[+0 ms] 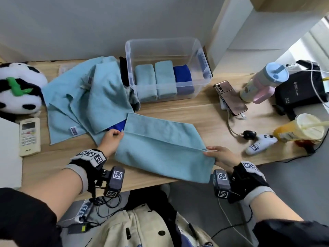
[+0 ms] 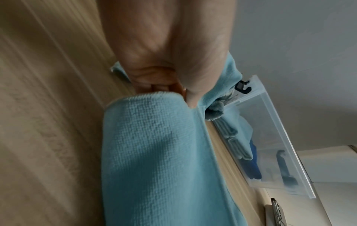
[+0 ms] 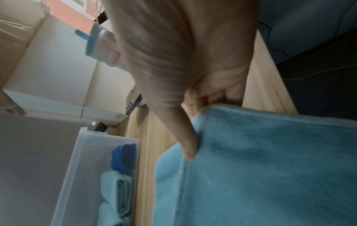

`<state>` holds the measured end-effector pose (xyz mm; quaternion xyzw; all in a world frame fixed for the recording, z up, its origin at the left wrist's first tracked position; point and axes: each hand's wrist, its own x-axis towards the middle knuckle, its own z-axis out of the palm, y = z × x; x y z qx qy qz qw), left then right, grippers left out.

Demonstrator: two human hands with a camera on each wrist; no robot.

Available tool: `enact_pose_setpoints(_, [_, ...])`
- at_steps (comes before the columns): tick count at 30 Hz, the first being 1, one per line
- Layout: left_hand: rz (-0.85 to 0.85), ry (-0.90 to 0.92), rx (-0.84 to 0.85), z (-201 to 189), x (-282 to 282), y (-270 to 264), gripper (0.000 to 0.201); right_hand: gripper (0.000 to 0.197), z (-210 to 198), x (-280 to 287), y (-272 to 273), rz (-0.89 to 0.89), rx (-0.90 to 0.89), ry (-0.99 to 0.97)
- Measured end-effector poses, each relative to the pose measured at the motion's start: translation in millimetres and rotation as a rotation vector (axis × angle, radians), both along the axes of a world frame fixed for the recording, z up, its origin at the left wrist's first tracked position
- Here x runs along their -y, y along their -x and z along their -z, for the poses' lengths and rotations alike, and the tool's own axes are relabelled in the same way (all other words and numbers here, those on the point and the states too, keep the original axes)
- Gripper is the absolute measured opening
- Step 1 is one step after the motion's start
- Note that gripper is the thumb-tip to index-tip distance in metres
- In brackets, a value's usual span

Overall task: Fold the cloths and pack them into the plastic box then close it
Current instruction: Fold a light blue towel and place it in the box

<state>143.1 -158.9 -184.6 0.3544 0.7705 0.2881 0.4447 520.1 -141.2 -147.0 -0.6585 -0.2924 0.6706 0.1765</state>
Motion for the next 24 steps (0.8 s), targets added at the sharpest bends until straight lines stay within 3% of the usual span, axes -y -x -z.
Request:
enact_pose_setpoints(11, [-0.1, -0.161, -0.013, -17, -39, -8, 0.027, 0.015, 10, -33, 10, 0.196, 0.24, -0.302])
enact_pose_setpoints(16, [-0.11, -0.175, 0.032, -18, -54, -6, 0.021, 0.022, 14, -56, 19, 0.212, 0.295, -0.328])
enact_pose_setpoints(18, [-0.105, -0.137, 0.1, -19, -56, -8, 0.008, 0.011, 18, -60, 21, 0.246, 0.327, -0.31])
enact_pose_setpoints(19, [-0.097, -0.1, 0.142, -17, -56, -9, 0.013, 0.014, 20, -60, 22, 0.228, 0.36, -0.282])
enact_pose_setpoints(22, [-0.052, 0.009, 0.143, -12, -51, -10, 0.045, 0.063, 23, -55, 24, 0.059, 0.545, -0.166])
enact_pose_setpoints(24, [-0.053, 0.052, 0.104, -9, -46, -11, 0.049, 0.06, 23, -51, 25, -0.071, 0.667, -0.083])
